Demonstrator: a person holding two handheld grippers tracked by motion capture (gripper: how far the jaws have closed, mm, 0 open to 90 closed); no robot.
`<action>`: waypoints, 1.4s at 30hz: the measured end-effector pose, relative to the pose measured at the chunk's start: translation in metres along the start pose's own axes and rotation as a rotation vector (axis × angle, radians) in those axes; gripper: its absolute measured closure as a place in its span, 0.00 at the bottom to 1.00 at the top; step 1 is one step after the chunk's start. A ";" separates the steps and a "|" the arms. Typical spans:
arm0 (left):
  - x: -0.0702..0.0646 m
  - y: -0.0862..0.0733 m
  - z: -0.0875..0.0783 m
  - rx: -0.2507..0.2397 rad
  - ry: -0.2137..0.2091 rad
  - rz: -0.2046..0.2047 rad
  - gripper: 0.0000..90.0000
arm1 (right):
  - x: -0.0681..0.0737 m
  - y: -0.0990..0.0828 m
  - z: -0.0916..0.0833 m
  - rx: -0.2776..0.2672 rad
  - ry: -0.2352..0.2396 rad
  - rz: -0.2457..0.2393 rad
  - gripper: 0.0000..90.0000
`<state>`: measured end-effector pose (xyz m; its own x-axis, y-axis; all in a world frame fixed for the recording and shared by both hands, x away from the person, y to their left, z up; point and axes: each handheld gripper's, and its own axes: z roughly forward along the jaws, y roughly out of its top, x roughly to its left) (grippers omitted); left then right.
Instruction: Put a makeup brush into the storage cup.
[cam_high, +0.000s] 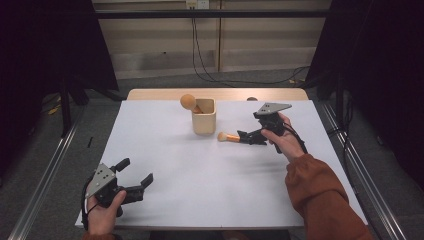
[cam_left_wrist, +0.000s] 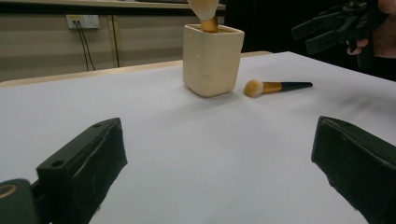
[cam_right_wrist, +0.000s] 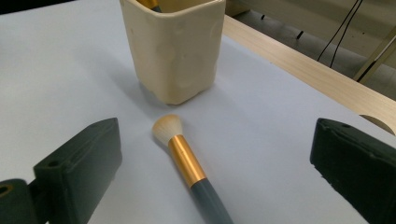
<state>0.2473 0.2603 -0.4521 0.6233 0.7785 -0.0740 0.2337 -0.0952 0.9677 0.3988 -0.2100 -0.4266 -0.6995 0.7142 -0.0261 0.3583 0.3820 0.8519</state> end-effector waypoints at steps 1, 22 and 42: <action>0.000 0.000 0.000 -0.003 0.003 -0.009 0.03 | -0.001 0.001 0.002 0.013 0.000 -0.004 0.03; -0.001 0.001 0.003 -0.004 -0.003 0.003 0.03 | -0.012 0.013 0.034 0.318 0.088 -0.093 0.04; 0.000 0.000 0.004 0.000 -0.006 -0.002 0.03 | -0.015 0.013 0.068 0.663 0.206 -0.194 0.11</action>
<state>0.2505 0.2577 -0.4530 0.6273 0.7749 -0.0770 0.2348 -0.0940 0.9675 0.4559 -0.1756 -0.4510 -0.8676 0.4972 0.0108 0.4702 0.8129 0.3436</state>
